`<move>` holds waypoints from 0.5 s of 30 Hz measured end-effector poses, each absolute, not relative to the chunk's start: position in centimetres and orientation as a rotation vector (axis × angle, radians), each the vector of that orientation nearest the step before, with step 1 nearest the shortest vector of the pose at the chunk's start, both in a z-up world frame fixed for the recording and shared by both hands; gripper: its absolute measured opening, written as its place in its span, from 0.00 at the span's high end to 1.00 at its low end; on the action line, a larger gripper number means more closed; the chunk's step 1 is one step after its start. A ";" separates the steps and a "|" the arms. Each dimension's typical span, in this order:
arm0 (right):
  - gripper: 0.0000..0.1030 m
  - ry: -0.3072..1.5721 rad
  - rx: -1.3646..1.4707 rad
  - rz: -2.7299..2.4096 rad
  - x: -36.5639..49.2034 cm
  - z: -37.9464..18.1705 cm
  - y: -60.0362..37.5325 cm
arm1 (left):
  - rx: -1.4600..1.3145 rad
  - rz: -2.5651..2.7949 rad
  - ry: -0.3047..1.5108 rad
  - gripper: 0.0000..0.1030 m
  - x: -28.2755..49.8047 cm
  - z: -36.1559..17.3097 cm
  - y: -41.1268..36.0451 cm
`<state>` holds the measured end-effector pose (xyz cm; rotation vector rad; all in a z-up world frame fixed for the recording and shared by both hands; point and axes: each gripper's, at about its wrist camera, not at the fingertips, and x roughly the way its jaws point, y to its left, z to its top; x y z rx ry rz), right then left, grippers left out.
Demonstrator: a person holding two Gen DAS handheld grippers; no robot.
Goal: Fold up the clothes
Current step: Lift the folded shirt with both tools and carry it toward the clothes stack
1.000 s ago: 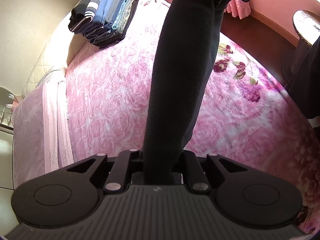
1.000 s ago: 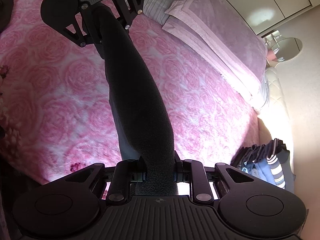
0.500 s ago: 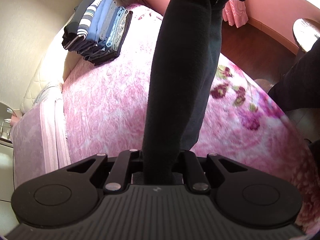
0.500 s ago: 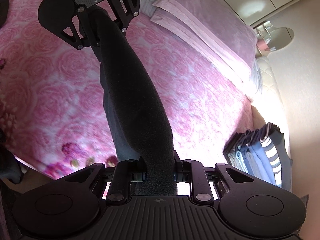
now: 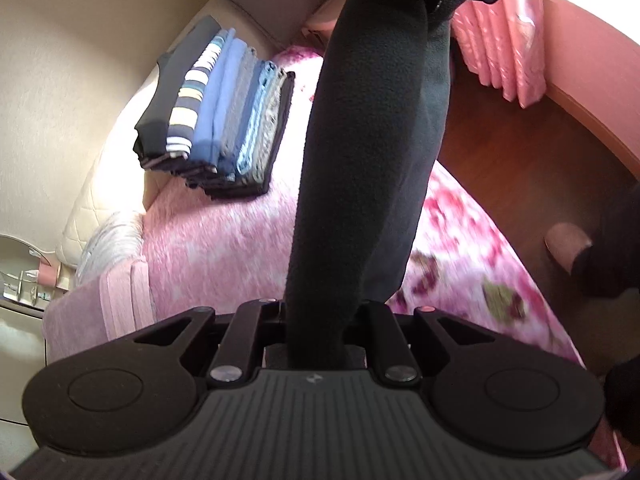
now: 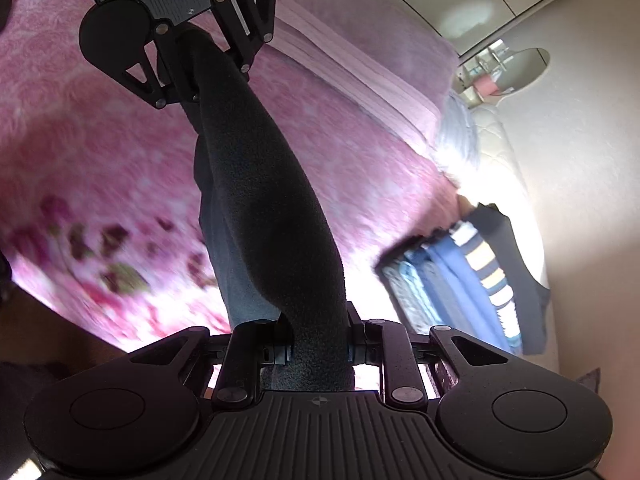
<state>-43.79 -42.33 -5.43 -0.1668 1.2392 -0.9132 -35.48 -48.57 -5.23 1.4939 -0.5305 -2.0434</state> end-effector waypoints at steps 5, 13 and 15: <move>0.79 1.246 -0.210 -0.926 -51.0 -3.4 -44.0 | 1.463 -2.042 -0.573 0.88 -41.8 -3.3 -51.3; 0.79 1.245 -0.219 -0.983 -56.8 -1.8 -45.7 | 1.448 -2.073 -0.639 0.88 -46.3 -2.6 -54.3; 0.79 1.254 -0.213 -0.986 -57.4 -1.8 -46.2 | 1.447 -2.090 -0.658 0.88 -46.8 -3.0 -54.9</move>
